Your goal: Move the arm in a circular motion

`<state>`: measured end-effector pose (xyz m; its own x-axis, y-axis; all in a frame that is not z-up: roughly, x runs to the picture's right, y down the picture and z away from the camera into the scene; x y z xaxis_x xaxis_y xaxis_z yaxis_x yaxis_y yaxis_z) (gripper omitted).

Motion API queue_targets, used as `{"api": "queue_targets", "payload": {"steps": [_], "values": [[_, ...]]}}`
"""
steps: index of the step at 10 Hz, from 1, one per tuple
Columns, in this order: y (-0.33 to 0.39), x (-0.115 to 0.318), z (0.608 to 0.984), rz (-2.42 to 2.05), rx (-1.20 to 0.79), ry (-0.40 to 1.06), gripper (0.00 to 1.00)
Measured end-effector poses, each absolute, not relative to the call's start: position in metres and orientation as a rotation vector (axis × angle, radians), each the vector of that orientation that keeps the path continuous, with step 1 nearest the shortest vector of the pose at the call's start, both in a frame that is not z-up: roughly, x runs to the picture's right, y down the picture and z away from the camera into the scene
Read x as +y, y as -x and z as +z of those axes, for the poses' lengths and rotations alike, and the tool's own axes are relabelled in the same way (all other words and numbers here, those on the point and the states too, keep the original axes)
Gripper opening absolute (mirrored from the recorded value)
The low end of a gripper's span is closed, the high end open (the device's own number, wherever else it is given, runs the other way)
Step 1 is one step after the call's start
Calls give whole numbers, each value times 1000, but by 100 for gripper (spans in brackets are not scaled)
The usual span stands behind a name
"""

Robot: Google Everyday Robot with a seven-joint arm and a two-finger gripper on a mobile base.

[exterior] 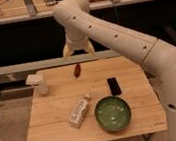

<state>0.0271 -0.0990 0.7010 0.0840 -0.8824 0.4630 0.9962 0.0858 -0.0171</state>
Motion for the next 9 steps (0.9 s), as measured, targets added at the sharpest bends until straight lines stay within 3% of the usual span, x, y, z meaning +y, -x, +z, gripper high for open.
{"api": "queue_targets", "payload": {"steps": [2,4,7,9], "values": [[-99,-64,722,-1298,-332,476,80],[-157,6,720,-1132,-323,590,80],[-172,71,667,-1060,-302,630,80],[-126,98,634,-1103,-339,595,80]]}}
